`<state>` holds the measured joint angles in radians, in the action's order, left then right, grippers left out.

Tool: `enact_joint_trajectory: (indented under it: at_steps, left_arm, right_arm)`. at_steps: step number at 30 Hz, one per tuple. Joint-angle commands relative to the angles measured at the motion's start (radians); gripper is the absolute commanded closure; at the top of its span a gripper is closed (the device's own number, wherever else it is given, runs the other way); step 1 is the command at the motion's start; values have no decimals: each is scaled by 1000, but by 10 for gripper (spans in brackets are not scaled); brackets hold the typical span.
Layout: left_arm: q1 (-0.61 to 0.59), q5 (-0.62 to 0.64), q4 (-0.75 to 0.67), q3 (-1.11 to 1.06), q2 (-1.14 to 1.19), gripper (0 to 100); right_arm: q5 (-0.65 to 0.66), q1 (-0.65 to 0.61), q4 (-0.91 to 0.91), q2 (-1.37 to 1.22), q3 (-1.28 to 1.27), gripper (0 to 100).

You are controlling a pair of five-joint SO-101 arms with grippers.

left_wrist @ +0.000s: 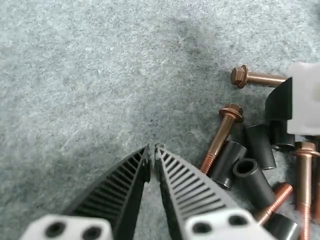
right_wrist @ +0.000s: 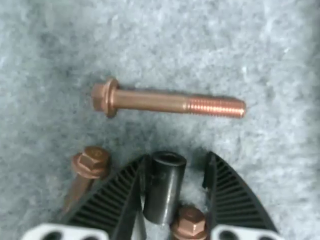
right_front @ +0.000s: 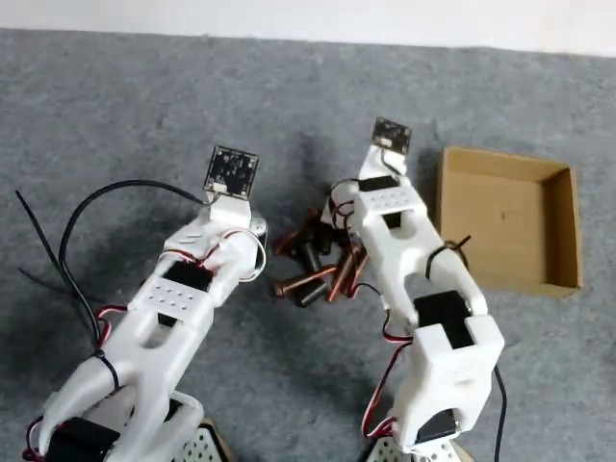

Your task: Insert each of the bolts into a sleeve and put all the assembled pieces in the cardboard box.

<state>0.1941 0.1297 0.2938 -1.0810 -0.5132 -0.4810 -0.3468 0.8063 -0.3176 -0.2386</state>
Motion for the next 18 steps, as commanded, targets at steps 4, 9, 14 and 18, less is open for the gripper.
enact_joint_trajectory:
  at_steps: [4, 9, 14, 18]
  left_arm:
    - [-8, -8, -14, 5, -8, 962]
    - [-8, -8, -14, 5, -8, 962]
    - [-8, -8, -14, 5, -8, 962]
    - [-8, -8, -14, 5, -8, 962]
  right_arm:
    - [-6, -45, 31, 5, -7, 825]
    - [-8, -62, 56, 8, -7, 825]
    - [-8, -73, 79, 7, -2, 825]
    - [-8, -73, 79, 4, -2, 826]
